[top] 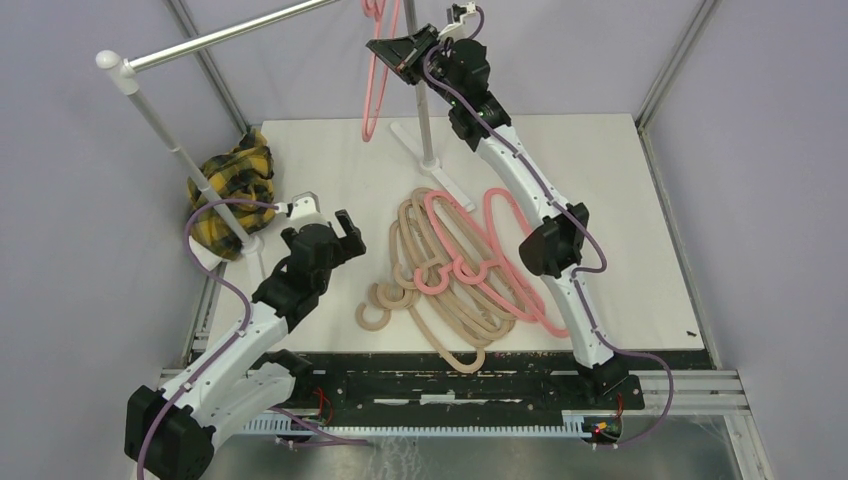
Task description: Organize the hangers
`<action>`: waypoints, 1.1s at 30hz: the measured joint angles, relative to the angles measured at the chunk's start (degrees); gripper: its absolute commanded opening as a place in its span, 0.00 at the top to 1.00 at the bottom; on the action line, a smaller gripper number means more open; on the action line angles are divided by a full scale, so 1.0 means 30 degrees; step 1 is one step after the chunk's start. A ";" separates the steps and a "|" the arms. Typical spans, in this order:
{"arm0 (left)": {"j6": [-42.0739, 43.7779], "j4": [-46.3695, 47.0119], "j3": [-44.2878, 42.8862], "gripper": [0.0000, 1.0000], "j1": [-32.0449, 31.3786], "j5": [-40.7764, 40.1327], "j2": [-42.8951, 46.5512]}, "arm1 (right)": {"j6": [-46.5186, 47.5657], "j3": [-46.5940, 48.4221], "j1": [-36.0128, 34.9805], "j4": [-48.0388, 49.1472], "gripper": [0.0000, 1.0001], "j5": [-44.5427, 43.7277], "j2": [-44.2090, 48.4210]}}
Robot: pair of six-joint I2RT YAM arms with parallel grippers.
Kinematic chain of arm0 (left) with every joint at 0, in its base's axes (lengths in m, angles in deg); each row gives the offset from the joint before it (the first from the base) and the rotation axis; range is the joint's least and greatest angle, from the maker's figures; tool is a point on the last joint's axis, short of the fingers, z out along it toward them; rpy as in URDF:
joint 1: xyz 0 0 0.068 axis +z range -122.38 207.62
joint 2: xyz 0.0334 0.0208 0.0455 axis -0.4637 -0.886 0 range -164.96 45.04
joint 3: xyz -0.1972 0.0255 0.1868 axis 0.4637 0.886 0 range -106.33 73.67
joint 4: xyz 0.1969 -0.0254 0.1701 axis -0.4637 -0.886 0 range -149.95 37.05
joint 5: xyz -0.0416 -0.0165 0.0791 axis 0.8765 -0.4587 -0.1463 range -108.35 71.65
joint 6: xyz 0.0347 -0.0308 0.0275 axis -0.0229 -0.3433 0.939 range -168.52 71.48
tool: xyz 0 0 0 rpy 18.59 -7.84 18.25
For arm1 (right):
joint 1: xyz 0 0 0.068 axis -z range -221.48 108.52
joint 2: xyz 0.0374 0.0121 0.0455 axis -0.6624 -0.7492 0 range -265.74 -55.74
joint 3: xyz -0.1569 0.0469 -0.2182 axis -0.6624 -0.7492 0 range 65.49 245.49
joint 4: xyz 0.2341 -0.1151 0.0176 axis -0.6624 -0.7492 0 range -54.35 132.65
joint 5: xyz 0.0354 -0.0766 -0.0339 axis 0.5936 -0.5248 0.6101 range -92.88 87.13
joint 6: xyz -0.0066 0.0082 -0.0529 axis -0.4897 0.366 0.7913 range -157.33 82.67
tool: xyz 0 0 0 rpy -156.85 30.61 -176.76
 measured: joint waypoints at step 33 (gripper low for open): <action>0.0015 0.0044 0.0000 0.03 -0.0015 0.0211 -0.0342 | 0.7876 -1.9679 0.1166 0.0780 0.00 -0.2630 1.4739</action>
